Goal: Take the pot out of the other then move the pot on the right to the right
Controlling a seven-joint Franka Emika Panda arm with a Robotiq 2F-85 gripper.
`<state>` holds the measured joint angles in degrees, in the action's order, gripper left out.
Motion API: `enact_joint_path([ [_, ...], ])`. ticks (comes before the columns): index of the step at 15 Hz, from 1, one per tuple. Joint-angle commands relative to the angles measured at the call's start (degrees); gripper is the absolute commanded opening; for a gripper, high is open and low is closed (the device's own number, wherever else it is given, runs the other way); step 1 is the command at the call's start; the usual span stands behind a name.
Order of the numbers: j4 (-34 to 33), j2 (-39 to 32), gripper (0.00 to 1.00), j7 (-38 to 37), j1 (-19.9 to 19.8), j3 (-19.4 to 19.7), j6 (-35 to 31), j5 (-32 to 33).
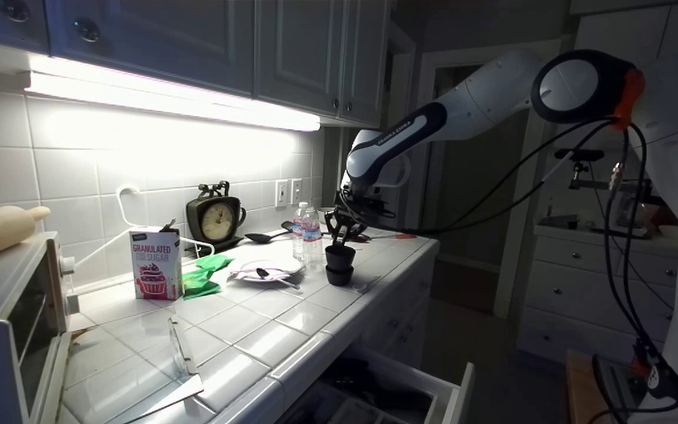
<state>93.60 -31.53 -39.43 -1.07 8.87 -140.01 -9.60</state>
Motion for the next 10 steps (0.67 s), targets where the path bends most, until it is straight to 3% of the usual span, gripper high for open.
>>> enact_joint_path([
  [1,1.1,2.8,0.06,-2.4,1.2,0.7,2.6,1.3],
  [10,5.5,6.6,0.06,-3.1,4.5,0.0,1.3,3.3],
])
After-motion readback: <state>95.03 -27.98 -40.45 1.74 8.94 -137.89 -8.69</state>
